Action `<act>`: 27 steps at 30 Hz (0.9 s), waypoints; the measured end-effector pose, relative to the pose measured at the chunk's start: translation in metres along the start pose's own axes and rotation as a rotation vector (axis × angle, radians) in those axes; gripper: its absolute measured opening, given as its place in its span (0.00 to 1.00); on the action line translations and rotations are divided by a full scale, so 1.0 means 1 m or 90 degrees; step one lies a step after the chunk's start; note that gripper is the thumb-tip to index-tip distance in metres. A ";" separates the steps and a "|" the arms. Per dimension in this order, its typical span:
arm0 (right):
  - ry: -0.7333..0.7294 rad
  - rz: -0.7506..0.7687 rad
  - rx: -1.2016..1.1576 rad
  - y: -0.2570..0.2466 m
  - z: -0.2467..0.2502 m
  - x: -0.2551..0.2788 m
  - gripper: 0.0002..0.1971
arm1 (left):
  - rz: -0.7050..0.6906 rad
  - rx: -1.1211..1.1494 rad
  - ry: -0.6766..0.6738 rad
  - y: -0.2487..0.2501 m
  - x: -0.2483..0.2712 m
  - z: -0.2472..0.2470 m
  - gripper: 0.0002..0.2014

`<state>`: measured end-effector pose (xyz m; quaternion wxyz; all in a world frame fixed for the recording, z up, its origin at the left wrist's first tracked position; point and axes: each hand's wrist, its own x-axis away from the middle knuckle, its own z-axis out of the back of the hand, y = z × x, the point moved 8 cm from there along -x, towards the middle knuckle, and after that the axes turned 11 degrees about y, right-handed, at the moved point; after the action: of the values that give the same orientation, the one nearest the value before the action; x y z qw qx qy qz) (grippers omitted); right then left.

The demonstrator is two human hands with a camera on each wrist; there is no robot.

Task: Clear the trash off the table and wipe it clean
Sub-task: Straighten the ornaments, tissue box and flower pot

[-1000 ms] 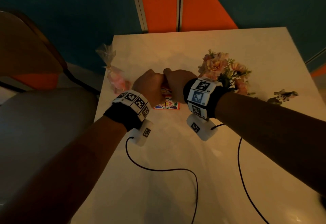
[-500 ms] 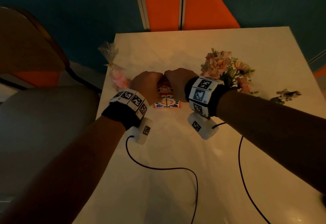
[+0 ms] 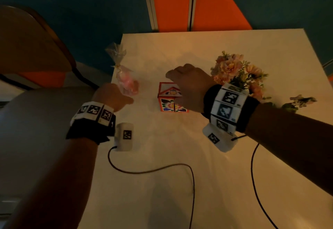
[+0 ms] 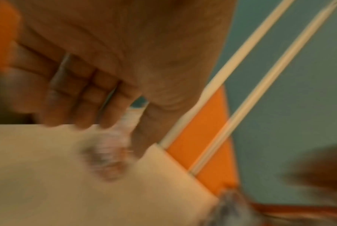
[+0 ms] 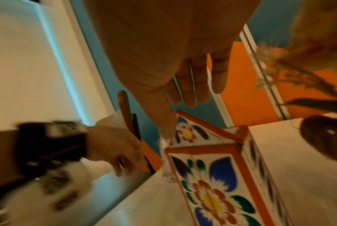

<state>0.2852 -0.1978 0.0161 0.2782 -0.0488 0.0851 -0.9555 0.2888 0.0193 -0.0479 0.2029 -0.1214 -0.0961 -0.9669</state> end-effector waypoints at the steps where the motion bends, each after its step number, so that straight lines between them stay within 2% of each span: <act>1: 0.028 0.032 -0.025 -0.010 0.009 0.009 0.32 | 0.050 0.020 0.002 -0.014 -0.007 -0.002 0.26; 3: 0.044 0.091 -0.088 -0.027 0.015 0.032 0.27 | 0.127 0.121 0.037 -0.027 -0.017 -0.003 0.33; 6: -0.071 0.116 -0.183 -0.036 -0.010 0.077 0.21 | 0.187 0.387 0.097 -0.027 -0.027 -0.008 0.31; 9: -0.203 0.095 -0.204 -0.025 -0.050 0.123 0.21 | 0.174 0.455 0.080 -0.013 -0.031 -0.013 0.36; 13: -0.269 0.011 -0.195 0.002 -0.087 0.170 0.19 | 0.180 0.547 0.058 -0.003 -0.032 -0.018 0.28; 19: -0.271 -0.096 -0.235 0.027 -0.096 0.196 0.16 | 0.133 0.539 0.054 0.005 -0.029 -0.022 0.21; 24: -0.279 -0.130 -0.255 0.026 -0.097 0.202 0.15 | 0.046 0.465 0.108 0.010 -0.016 -0.036 0.14; 27: -0.274 -0.139 -0.260 0.025 -0.096 0.199 0.15 | 0.038 0.457 0.122 0.009 -0.006 -0.044 0.14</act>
<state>0.1178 -0.3126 -0.0732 0.1702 -0.3136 0.2088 -0.9106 0.2889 0.0027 -0.0904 0.2686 0.0457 -0.4063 -0.8722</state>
